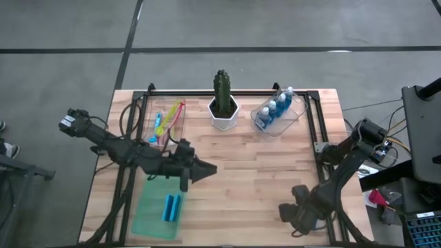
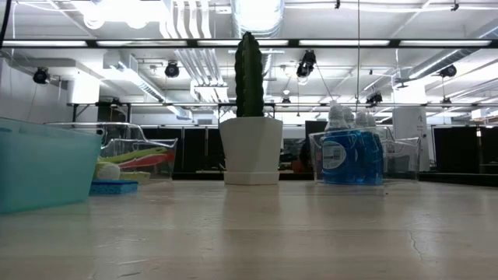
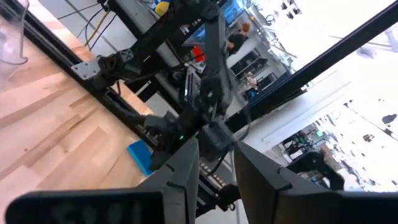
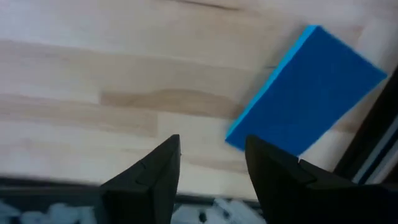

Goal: Pick & Place Kitchen Sink Supplies
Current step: Put the sponge into the green bin

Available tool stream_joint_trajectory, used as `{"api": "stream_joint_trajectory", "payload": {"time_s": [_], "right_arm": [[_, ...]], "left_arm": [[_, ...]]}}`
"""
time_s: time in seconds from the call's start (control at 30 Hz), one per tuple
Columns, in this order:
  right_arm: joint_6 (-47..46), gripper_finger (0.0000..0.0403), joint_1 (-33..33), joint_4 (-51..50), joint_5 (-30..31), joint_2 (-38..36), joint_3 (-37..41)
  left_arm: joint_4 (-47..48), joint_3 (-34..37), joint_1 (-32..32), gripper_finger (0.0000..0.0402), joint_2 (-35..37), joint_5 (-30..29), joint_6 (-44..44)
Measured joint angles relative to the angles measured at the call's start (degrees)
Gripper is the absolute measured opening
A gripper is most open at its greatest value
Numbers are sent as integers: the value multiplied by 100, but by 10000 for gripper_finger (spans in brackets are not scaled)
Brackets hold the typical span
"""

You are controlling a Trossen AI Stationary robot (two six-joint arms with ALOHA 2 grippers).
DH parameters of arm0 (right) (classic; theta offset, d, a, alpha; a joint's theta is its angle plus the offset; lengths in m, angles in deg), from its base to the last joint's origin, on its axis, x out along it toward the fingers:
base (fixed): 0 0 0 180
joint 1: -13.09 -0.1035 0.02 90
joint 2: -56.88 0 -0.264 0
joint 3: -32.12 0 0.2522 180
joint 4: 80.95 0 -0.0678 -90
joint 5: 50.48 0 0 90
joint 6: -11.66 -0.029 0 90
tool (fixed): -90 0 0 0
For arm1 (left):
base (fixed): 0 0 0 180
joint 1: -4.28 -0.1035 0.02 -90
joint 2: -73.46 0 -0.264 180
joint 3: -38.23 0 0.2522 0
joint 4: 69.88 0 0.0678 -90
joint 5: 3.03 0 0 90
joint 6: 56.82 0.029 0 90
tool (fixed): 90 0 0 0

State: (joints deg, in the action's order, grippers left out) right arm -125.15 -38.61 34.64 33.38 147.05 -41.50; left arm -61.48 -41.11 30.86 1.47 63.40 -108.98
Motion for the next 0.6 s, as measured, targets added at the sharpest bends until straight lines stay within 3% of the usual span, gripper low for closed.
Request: {"api": "stream_joint_trajectory", "payload": {"time_s": [0.6], "right_arm": [[53, 133, -217, 160, -498, 1124, 151]], "left_arm": [[-62, -9, -39, 94, -7, 180, -2]]}}
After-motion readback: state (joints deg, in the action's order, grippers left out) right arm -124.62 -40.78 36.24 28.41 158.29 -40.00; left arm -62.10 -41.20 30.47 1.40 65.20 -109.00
